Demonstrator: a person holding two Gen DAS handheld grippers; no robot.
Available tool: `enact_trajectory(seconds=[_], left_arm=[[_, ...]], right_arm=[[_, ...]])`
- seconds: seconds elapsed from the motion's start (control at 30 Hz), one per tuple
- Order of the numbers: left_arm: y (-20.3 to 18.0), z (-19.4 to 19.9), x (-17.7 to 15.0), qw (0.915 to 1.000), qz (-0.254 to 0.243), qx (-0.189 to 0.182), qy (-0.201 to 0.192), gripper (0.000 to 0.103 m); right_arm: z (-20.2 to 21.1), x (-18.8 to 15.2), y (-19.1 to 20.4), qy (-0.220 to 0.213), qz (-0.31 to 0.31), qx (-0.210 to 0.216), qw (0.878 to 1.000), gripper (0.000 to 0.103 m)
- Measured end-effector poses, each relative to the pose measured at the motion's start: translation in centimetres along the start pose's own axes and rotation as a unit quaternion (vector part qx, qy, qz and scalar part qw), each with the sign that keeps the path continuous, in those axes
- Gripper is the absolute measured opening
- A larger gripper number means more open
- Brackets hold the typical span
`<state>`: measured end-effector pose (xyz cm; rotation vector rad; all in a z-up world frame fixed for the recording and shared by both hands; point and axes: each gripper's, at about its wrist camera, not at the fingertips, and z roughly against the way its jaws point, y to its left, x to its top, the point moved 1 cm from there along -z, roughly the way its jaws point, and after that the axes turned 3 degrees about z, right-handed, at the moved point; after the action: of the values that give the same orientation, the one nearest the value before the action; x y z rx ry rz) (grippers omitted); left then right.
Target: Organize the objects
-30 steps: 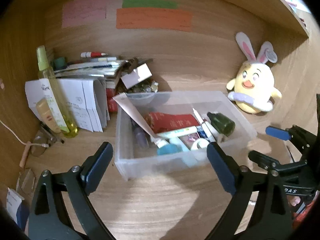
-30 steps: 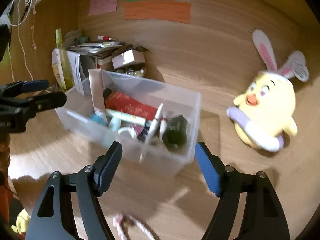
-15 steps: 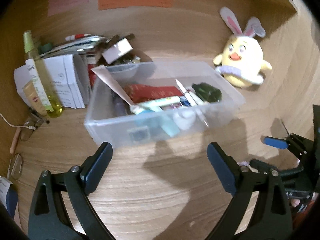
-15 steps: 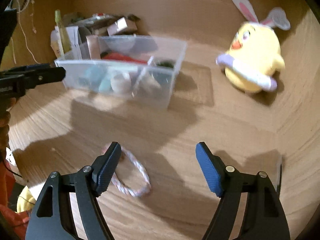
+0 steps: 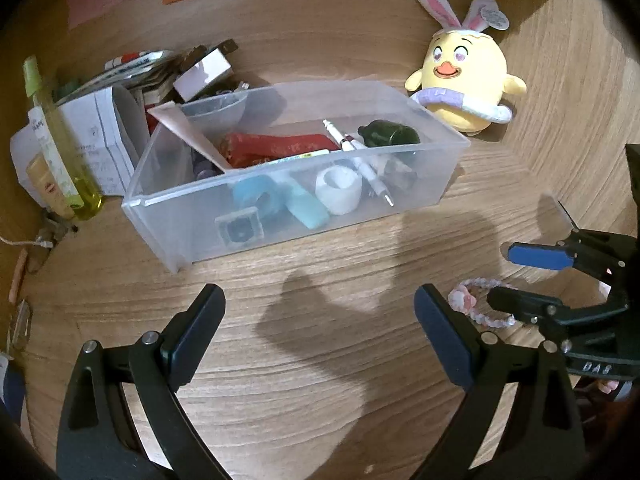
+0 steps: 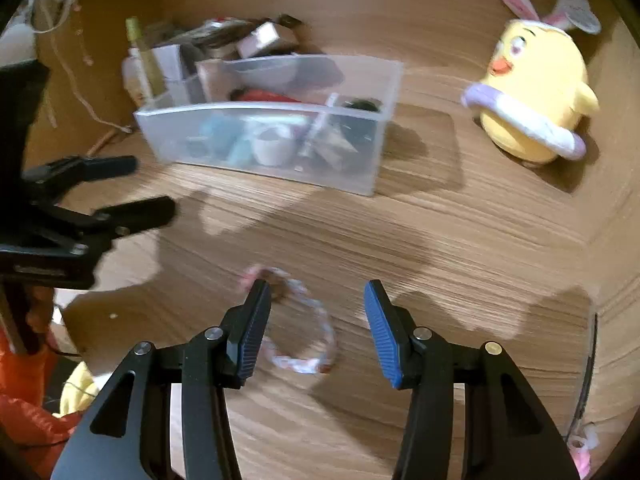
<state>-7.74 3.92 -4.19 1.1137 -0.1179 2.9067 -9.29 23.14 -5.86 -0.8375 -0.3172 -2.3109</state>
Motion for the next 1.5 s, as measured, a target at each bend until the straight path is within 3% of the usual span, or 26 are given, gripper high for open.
enact_trajectory(seconds=[0.2, 0.37, 0.4, 0.47, 0.63, 0.87, 1.3, 1.43, 1.5], left_arm=[[1.0, -0.2, -0.6, 0.9998, 0.019, -0.004, 0.008, 0.096], [1.6, -0.2, -1.0, 0.9997, 0.024, -0.004, 0.007, 0.096], [1.7, -0.2, -1.0, 0.9996, 0.026, -0.004, 0.008, 0.096], [1.8, -0.5, -1.1, 0.9994, 0.030, -0.010, 0.012, 0.096], [1.5, -0.9, -1.3, 0.9992, 0.032, -0.015, 0.018, 0.096], [0.6, -0.8, -1.3, 0.9996, 0.015, -0.016, 0.017, 0.096], [0.0, -1.1, -1.1, 0.9996, 0.008, -0.017, 0.024, 0.096], [-0.4, -1.3, -1.0, 0.9994, 0.007, -0.020, 0.027, 0.096], [-0.5, -1.4, -1.0, 0.9994, 0.006, -0.021, 0.028, 0.096]], right_arm=[[-1.5, 1.0, 2.6, 0.012, 0.050, -0.003, 0.999, 0.045], [-3.1, 1.3, 2.7, 0.033, 0.055, -0.003, 0.998, 0.044], [-2.9, 1.2, 2.6, 0.030, 0.050, -0.001, 0.998, 0.041], [-2.9, 1.4, 2.2, 0.031, 0.044, 0.009, 0.999, 0.026], [-3.0, 1.8, 1.5, 0.025, 0.022, 0.011, 0.999, 0.021], [-1.9, 2.7, 0.8, -0.002, -0.003, 0.018, 1.000, 0.021], [-2.5, 1.3, 2.1, 0.024, 0.030, 0.027, 0.999, 0.023], [-1.6, 0.8, 1.8, 0.021, 0.027, 0.030, 0.999, 0.043], [-1.1, 0.6, 1.5, 0.014, 0.025, 0.027, 0.999, 0.043]])
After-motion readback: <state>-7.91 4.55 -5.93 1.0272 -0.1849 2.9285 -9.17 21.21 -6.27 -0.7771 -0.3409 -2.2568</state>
